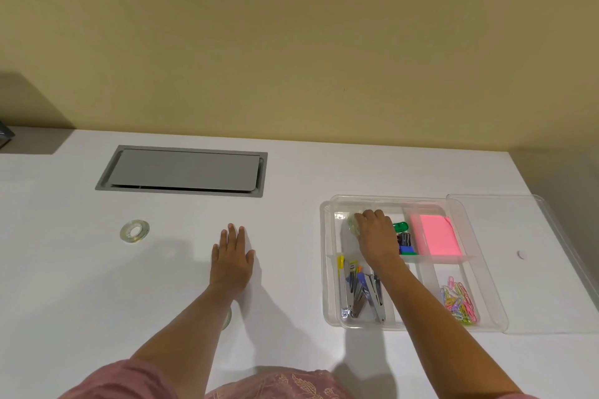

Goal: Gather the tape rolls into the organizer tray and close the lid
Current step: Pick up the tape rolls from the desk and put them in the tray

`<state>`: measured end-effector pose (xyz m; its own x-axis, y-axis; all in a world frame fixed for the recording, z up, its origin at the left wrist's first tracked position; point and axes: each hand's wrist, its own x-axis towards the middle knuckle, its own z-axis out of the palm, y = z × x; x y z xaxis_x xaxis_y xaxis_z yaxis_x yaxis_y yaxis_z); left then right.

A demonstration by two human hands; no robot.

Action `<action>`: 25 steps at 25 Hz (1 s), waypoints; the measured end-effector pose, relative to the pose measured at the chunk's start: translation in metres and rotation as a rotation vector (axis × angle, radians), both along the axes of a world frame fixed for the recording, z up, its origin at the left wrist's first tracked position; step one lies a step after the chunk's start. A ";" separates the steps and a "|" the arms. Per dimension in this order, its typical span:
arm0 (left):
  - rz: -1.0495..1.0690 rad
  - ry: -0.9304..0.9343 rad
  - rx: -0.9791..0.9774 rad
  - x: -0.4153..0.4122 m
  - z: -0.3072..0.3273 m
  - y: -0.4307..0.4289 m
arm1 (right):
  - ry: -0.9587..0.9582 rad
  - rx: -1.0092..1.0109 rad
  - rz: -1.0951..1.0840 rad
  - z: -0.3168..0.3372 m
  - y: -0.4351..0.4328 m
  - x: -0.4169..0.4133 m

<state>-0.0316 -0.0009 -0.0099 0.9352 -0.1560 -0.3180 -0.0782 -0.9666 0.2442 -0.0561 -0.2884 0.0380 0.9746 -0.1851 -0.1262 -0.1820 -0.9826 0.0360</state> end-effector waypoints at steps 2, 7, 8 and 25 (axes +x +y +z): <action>-0.013 0.009 -0.004 0.000 0.000 0.003 | -0.020 -0.009 -0.004 -0.002 0.002 -0.001; -0.036 0.023 -0.030 -0.003 0.001 0.010 | -0.122 0.068 -0.042 0.004 0.004 -0.009; -0.041 0.030 -0.025 -0.004 0.002 0.012 | -0.136 0.076 -0.052 0.007 0.008 -0.011; -0.107 0.038 -0.014 -0.048 0.015 0.101 | -0.063 0.343 0.131 0.006 0.183 -0.046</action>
<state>-0.0792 0.0997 0.0050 0.9001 -0.2592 -0.3503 -0.1714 -0.9497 0.2623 -0.1025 -0.1052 0.0443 0.9950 -0.0158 -0.0984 -0.0454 -0.9508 -0.3063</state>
